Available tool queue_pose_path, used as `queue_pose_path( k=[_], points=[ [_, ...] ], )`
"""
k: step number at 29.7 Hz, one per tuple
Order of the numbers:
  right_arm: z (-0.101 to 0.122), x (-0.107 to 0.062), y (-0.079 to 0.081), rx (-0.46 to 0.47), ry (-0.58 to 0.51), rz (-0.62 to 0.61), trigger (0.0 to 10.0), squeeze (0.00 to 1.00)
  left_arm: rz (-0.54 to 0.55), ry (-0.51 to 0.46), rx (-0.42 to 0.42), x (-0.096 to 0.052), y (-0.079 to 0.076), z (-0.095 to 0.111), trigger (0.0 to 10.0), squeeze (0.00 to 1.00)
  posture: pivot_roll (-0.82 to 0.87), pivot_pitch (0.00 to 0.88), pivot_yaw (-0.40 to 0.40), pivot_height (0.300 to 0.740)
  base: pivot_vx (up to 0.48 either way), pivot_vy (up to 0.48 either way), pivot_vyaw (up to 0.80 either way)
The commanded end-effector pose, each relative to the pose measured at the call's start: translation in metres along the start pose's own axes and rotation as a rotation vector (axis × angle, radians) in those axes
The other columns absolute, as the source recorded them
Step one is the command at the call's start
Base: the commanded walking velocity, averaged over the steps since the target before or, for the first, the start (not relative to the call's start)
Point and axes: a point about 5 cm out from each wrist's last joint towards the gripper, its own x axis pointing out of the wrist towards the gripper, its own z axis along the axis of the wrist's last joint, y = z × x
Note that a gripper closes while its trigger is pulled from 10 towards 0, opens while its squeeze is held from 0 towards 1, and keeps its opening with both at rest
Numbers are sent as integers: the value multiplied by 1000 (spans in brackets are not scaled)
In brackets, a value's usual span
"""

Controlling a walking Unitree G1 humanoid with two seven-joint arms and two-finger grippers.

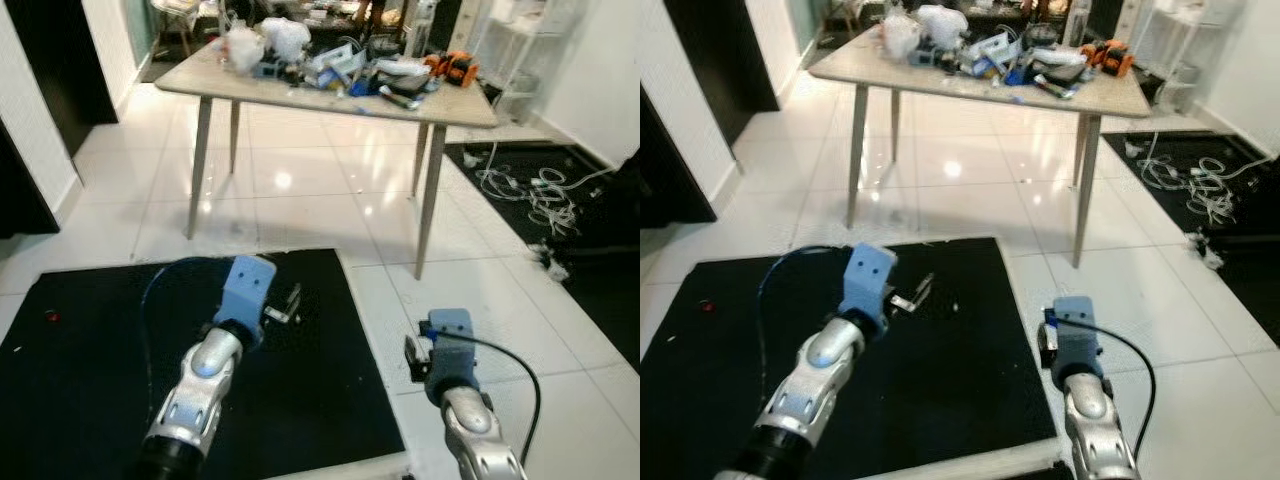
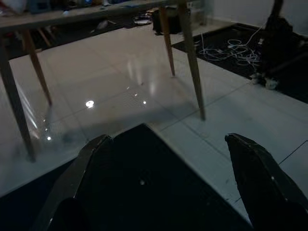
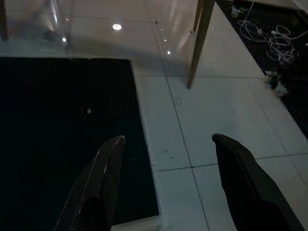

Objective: Picking trash to rubbish bin

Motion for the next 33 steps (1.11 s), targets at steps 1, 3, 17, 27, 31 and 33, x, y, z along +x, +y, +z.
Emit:
queue_pose_path(
  k=[1, 3, 17, 27, 31, 33],
  points=[
    [-5, -1, 4, -12, 28, 14, 10000, 0, -6, -3, -14, -2, -2, -1, 10000, 0, -95, 63, -22, 740, 0, 0, 0],
    [-5, -1, 5, -14, 27, 17, 10000, 0, -10, -6, -24, -2, -3, 0, 10000, 0, -95, 63, -22, 740, 0, 0, 0],
    [0, 1, 4, -27, 8, 22, 10000, 0, -45, -43, -32, 0, -7, 5, 10000, 0, -98, 55, -23, 740, 329, 0, 0],
    [-1, 1, 4, -23, 8, 22, 10000, 0, -50, -43, -28, -1, -8, 4, 10000, 0, -97, 49, -28, 740, 400, 0, 0],
    [-1, 2, 4, -17, 9, 20, 10000, 0, -52, -44, -26, -1, -9, 4, 10000, 0, -95, 44, -31, 740, 398, 0, 0],
    [-1, 2, 3, -11, 13, 19, 10000, 0, -54, -43, -24, -1, -9, 4, 10000, 0, -95, 42, -32, 740, 398, 0, 0]
  ],
)
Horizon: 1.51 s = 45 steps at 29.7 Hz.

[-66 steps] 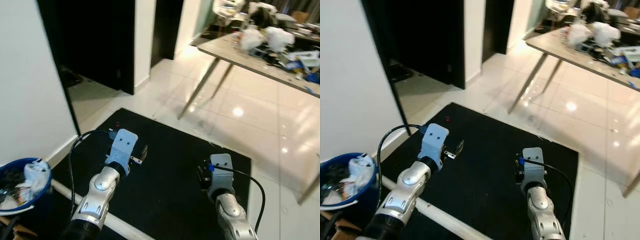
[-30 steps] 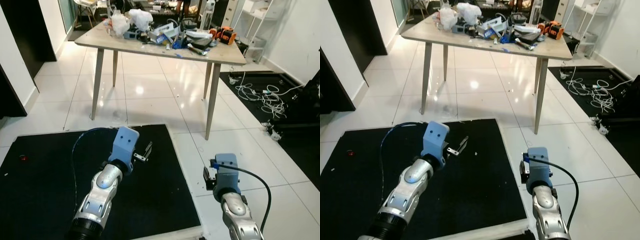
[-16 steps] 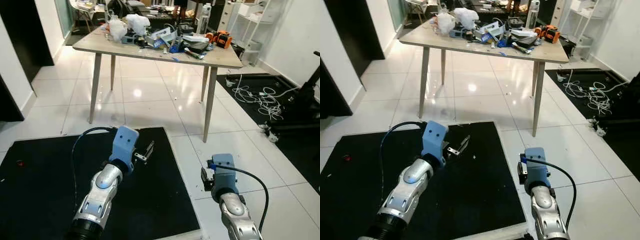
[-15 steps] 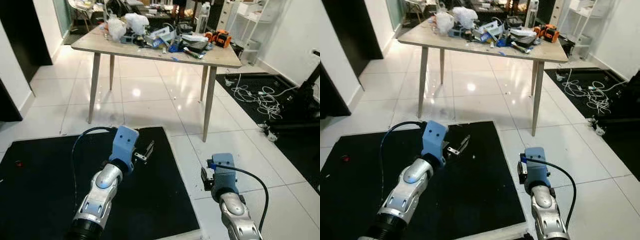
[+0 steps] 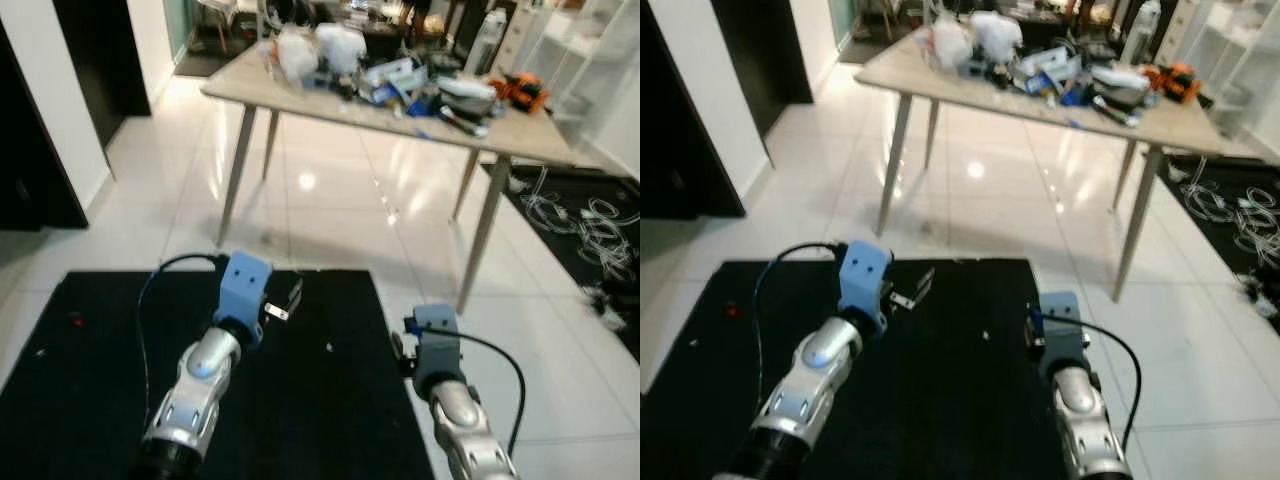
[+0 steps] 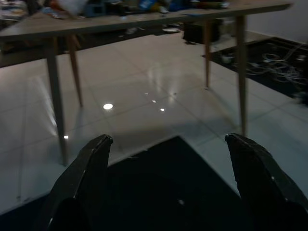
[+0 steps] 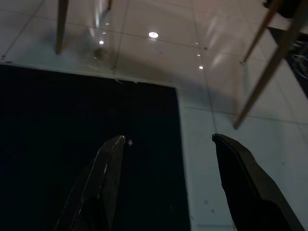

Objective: Picking trash to rubbish bin

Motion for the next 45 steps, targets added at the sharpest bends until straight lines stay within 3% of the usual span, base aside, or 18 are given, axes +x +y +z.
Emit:
queue_pose_path(
  k=[1, 14, 36, 45],
  points=[
    [-5, -1, -6, 18, 25, -24, 10000, 0, -23, 6, 1, 0, -6, -2, 10000, 0, -97, 39, -31, 740, 401, 0, 0],
    [-6, -1, -7, 31, 27, -25, 10000, 0, -33, 8, 10, 1, -8, -4, 10000, 0, -97, 25, -31, 740, 381, 0, -685],
    [-5, 0, -5, -9, 25, -13, 10000, 0, -15, 2, 14, 1, -5, -4, 10000, 0, -97, 19, -39, 740, 365, 0, 0],
    [-3, 1, -8, 43, 9, -42, 10000, 0, -25, 1, 18, 1, -6, -3, 10000, 0, -92, 22, -29, 740, 364, 0, 0]
  ],
)
